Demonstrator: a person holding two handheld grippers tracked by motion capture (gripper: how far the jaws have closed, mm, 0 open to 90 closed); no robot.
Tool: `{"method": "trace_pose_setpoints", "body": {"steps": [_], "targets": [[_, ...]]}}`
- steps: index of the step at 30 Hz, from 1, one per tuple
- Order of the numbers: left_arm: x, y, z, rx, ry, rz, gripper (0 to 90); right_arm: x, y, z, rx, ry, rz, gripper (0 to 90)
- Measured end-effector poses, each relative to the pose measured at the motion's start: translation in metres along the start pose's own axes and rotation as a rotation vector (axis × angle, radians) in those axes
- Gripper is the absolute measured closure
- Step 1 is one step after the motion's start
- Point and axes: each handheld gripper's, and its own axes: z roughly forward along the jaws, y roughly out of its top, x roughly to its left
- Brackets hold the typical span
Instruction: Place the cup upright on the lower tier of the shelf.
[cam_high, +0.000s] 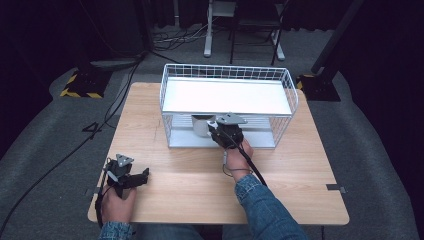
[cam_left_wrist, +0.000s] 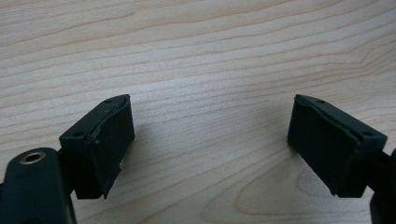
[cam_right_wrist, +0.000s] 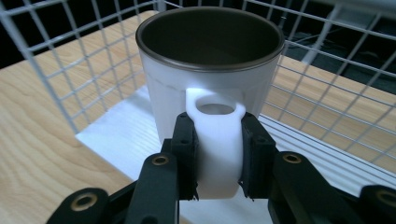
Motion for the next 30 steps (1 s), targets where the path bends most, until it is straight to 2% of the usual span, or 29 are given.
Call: {"method": "trace_pose_setpoints", "body": {"steps": [9, 14, 26, 30], "targets": [[0.000, 0.000, 0.000, 0.000, 0.000, 0.000, 15.0, -0.009, -0.010, 0.010, 0.032, -0.061, 0.032, 71.2], [0.000, 0.000, 0.000, 0.000, 0.000, 0.000, 15.0, -0.014, -0.013, 0.010, 0.029, -0.047, 0.070, 71.1], [0.000, 0.000, 0.000, 0.000, 0.000, 0.000, 15.0, -0.018, -0.022, 0.009, 0.037, -0.028, 0.073, 70.1], [0.000, 0.000, 0.000, -0.001, 0.000, 0.000, 15.0, -0.021, -0.027, 0.010, 0.046, -0.028, 0.090, 60.4]]}}
